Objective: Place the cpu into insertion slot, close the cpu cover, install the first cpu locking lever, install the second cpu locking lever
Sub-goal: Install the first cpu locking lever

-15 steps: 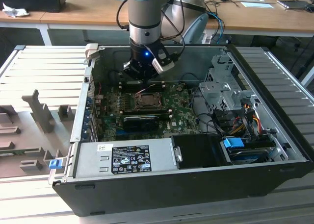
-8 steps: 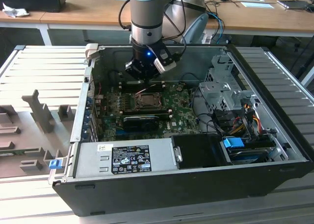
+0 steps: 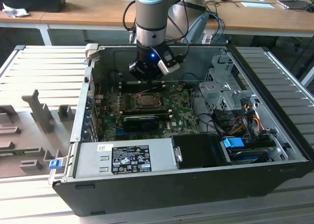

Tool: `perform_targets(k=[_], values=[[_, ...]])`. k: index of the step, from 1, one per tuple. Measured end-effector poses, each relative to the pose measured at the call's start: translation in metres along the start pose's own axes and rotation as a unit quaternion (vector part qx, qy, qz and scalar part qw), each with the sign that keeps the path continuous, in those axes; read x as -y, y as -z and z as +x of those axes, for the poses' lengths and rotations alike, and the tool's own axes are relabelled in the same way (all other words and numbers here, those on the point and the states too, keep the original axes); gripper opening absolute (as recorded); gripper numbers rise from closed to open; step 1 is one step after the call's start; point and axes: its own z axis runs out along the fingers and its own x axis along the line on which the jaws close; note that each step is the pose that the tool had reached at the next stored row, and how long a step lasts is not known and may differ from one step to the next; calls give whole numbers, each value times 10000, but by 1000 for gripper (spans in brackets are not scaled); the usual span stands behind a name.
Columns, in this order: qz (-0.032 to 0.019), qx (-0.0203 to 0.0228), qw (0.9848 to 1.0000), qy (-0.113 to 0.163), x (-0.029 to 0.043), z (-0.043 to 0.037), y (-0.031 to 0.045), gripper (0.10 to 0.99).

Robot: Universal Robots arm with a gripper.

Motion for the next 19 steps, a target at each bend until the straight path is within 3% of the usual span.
perform_targets(k=[9, 19], values=[[0, -8, 10000, 0, 14, -68, -91, 106], [0, -16, 10000, -2, 64, -87, -134, 106]])
